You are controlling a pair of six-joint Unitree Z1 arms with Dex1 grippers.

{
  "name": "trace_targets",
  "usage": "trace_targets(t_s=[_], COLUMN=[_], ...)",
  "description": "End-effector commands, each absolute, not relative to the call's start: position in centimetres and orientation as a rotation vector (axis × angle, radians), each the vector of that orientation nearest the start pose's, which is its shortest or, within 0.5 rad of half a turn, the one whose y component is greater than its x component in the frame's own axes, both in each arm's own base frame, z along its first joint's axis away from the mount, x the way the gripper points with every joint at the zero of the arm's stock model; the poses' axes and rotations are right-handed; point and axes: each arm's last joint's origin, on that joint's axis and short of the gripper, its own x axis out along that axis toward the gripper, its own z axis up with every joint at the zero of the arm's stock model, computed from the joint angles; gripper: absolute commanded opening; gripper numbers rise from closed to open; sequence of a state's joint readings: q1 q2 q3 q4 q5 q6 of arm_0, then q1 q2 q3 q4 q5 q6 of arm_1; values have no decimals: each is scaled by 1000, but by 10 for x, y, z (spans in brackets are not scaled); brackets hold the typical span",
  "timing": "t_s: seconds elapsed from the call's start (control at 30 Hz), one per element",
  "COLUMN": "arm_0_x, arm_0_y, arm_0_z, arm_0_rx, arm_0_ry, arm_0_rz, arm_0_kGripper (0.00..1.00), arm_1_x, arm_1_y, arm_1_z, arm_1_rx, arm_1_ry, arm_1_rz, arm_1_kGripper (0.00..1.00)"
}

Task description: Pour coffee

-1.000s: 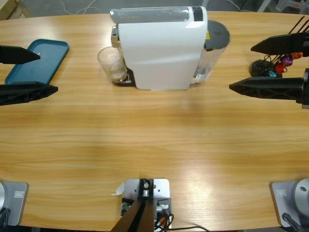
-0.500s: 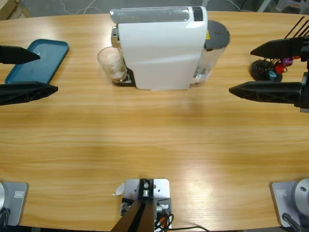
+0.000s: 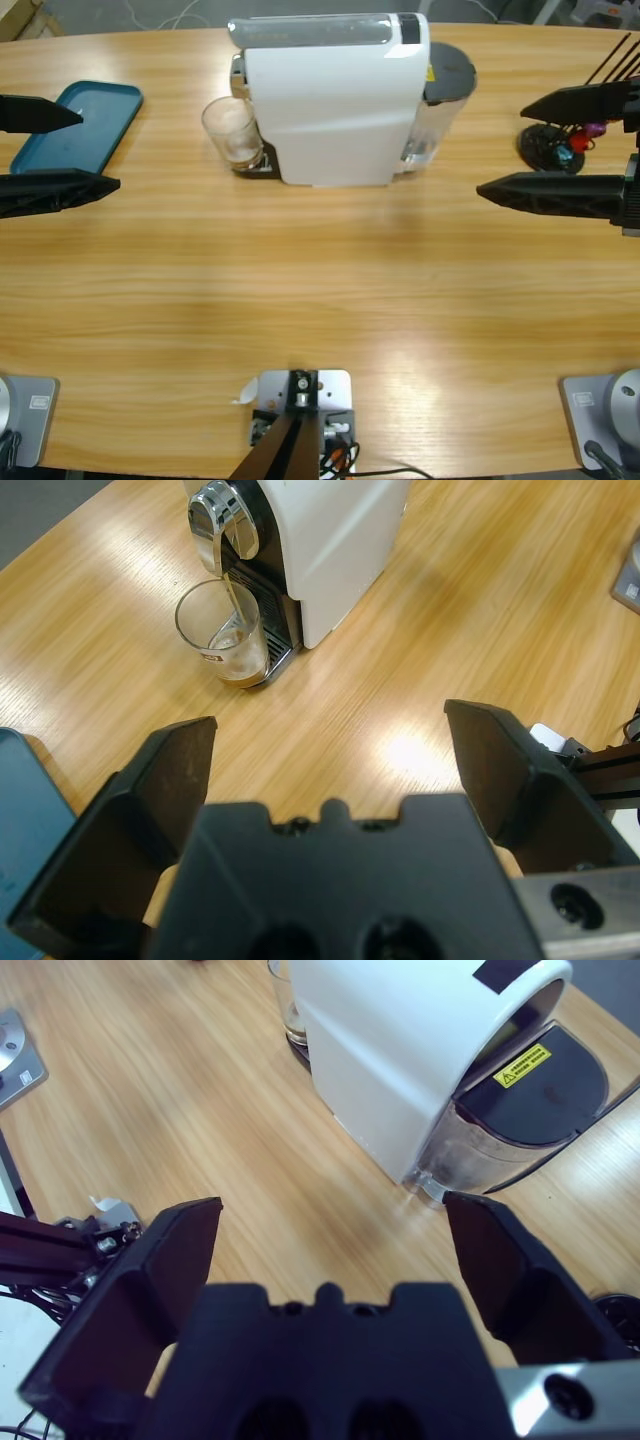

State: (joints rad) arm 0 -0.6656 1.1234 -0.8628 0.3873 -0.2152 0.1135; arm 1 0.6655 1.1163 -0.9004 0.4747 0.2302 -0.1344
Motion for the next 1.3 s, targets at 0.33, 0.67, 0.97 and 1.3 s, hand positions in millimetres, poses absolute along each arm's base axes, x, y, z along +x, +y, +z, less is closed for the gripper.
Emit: trace_targets(t_s=[0.33, 0.67, 0.97, 1.3], arm_0_x=[118, 118, 122, 128], arm_0_y=[-107, -106, -106, -104], arm_0_z=[341, 338, 337, 333], arm_0_rx=[249, 255, 266, 278], arm_0_ry=[625, 634, 638, 655], arm_0_rz=[-885, -872, -839, -774], arm_0_kGripper=[1000, 1000, 1000, 1000], arm_1_x=[114, 113, 114, 114], arm_1_y=[101, 100, 100, 101], arm_1_z=[346, 347, 344, 341], arm_1_rx=[-280, -278, -282, -284], arm_1_ry=[630, 623, 634, 641], arm_1_rz=[883, 883, 878, 878], arm_1_kGripper=[1000, 1000, 1000, 1000])
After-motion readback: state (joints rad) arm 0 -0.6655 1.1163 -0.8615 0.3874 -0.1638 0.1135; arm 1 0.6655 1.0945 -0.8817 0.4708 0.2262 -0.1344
